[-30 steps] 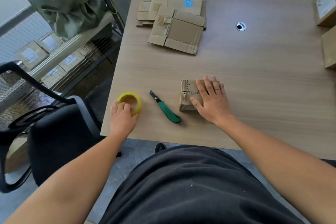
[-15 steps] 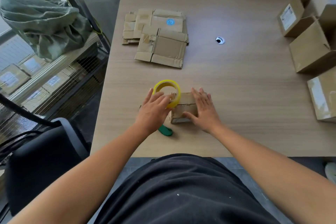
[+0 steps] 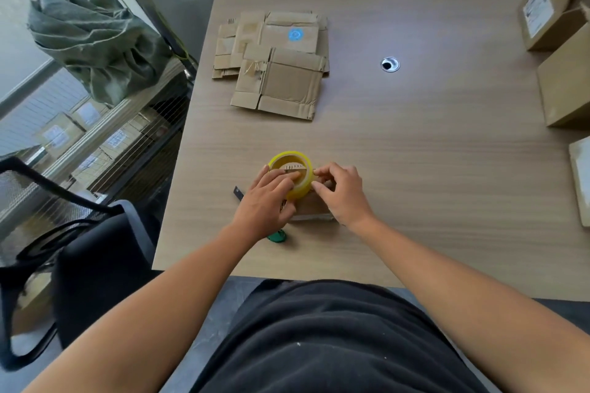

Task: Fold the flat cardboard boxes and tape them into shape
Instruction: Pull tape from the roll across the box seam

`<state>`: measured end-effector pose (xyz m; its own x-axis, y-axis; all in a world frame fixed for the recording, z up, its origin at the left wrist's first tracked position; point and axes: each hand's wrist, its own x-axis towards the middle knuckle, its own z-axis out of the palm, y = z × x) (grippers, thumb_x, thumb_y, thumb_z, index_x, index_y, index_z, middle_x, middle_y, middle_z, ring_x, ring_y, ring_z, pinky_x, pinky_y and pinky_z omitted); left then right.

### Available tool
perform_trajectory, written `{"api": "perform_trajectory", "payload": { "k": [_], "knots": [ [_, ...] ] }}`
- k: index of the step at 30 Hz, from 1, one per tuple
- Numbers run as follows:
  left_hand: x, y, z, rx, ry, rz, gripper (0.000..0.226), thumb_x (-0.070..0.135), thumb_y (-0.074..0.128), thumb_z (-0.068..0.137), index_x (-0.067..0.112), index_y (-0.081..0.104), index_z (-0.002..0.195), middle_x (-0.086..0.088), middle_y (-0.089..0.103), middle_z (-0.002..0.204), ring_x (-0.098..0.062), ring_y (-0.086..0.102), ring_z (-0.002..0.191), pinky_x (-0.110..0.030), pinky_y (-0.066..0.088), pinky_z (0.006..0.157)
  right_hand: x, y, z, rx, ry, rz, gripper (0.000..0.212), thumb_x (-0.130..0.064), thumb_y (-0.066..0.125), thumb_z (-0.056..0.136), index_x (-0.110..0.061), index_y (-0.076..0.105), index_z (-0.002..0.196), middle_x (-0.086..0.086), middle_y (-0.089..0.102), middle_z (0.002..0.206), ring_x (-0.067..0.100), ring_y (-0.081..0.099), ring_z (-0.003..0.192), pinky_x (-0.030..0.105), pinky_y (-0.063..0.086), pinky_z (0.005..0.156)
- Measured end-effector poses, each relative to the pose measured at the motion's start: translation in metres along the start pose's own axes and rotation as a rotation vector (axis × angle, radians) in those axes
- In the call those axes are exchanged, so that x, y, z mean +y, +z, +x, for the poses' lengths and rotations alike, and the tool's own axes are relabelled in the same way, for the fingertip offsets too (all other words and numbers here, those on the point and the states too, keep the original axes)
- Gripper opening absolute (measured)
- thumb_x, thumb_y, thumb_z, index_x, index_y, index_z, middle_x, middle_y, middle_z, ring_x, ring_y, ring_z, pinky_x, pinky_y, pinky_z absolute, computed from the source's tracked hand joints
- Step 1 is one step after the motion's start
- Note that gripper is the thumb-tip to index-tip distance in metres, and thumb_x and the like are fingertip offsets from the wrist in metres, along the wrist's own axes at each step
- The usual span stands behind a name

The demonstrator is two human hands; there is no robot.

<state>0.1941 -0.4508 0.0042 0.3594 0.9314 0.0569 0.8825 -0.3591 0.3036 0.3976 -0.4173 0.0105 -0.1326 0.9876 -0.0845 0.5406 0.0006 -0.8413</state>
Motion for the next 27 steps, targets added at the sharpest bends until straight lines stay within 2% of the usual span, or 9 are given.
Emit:
{"api": "perform_trajectory", "payload": {
  "k": [3, 6, 9, 11, 13, 18, 22, 25, 27],
  "knots": [
    [0.003, 0.007, 0.003, 0.056, -0.056, 0.035, 0.04, 0.049, 0.063, 0.09, 0.016, 0.063, 0.113, 0.007, 0.061, 0.138, -0.02, 0.048, 0.134, -0.045, 0.019, 0.125, 0.002, -0.006, 0.004, -0.068, -0.025, 0.0, 0.009, -0.021, 0.077, 0.088, -0.017, 0.074, 0.096, -0.012, 0.065, 0.083, 0.022, 0.053, 0.1, 0.044, 0.043, 0.095],
    [0.004, 0.013, 0.003, 0.116, -0.074, 0.092, 0.039, 0.054, 0.064, 0.089, 0.017, 0.064, 0.102, 0.007, 0.066, 0.13, -0.021, 0.055, 0.126, -0.05, 0.02, 0.123, 0.006, -0.015, 0.001, -0.136, 0.04, 0.118, 0.005, -0.016, 0.074, 0.09, -0.017, 0.071, 0.086, -0.007, 0.066, 0.075, 0.017, 0.06, 0.084, 0.035, 0.049, 0.08],
    [0.0, 0.014, 0.004, 0.134, -0.046, 0.147, 0.039, 0.056, 0.063, 0.088, 0.018, 0.064, 0.096, 0.008, 0.067, 0.127, -0.021, 0.057, 0.119, -0.051, 0.014, 0.124, 0.019, -0.032, 0.0, -0.026, 0.32, 0.366, 0.016, -0.01, 0.071, 0.092, -0.017, 0.066, 0.079, -0.003, 0.064, 0.073, 0.001, 0.057, 0.062, 0.022, 0.05, 0.068],
    [-0.003, 0.016, 0.005, 0.151, -0.017, 0.16, 0.038, 0.056, 0.063, 0.089, 0.018, 0.063, 0.092, 0.006, 0.067, 0.125, -0.023, 0.058, 0.116, -0.053, 0.017, 0.124, 0.031, -0.041, 0.002, -0.102, 0.575, 0.644, 0.019, -0.006, 0.065, 0.096, -0.015, 0.061, 0.08, -0.002, 0.059, 0.072, 0.001, 0.054, 0.055, 0.026, 0.053, 0.073],
    [-0.005, 0.018, 0.006, 0.166, 0.014, 0.167, 0.036, 0.055, 0.061, 0.091, 0.018, 0.063, 0.09, 0.004, 0.067, 0.124, -0.025, 0.058, 0.115, -0.054, 0.02, 0.122, 0.039, -0.042, 0.003, -0.207, 0.705, 0.784, 0.019, -0.004, 0.06, 0.099, -0.012, 0.059, 0.082, 0.0, 0.054, 0.07, 0.002, 0.05, 0.049, 0.033, 0.054, 0.078],
    [-0.005, 0.021, 0.006, 0.176, 0.044, 0.189, 0.035, 0.054, 0.06, 0.093, 0.019, 0.063, 0.089, 0.003, 0.067, 0.123, -0.025, 0.057, 0.113, -0.054, 0.021, 0.121, 0.043, -0.034, 0.011, -0.212, 0.807, 0.855, 0.018, -0.004, 0.056, 0.1, -0.012, 0.058, 0.084, 0.001, 0.054, 0.07, 0.009, 0.043, 0.051, 0.027, 0.049, 0.063],
    [-0.005, 0.022, 0.006, 0.179, 0.041, 0.211, 0.038, 0.055, 0.057, 0.095, 0.018, 0.064, 0.089, 0.003, 0.067, 0.123, -0.026, 0.057, 0.112, -0.05, 0.017, 0.124, 0.044, -0.033, 0.019, -0.283, 0.867, 0.872, 0.017, -0.007, 0.056, 0.101, -0.014, 0.058, 0.086, -0.001, 0.051, 0.063, 0.008, 0.039, 0.047, 0.023, 0.049, 0.05],
    [-0.006, 0.022, 0.006, 0.156, 0.039, 0.206, 0.038, 0.056, 0.055, 0.096, 0.019, 0.063, 0.09, 0.003, 0.065, 0.124, -0.025, 0.055, 0.114, -0.05, 0.017, 0.124, 0.045, -0.033, 0.019, -0.364, 0.907, 0.779, 0.011, -0.019, 0.059, 0.102, -0.021, 0.048, 0.105, -0.001, 0.052, 0.065, 0.011, 0.042, 0.049, 0.029, 0.046, 0.056],
    [-0.006, 0.022, 0.006, 0.141, 0.036, 0.207, 0.037, 0.056, 0.055, 0.096, 0.02, 0.061, 0.091, 0.003, 0.064, 0.125, -0.025, 0.054, 0.115, -0.05, 0.017, 0.124, 0.05, -0.033, 0.014, -0.408, 0.779, 0.526, 0.031, -0.027, 0.058, 0.103, -0.023, 0.039, 0.128, 0.006, 0.058, 0.086, 0.021, 0.055, 0.068, 0.037, 0.048, 0.069]
  ]
}}
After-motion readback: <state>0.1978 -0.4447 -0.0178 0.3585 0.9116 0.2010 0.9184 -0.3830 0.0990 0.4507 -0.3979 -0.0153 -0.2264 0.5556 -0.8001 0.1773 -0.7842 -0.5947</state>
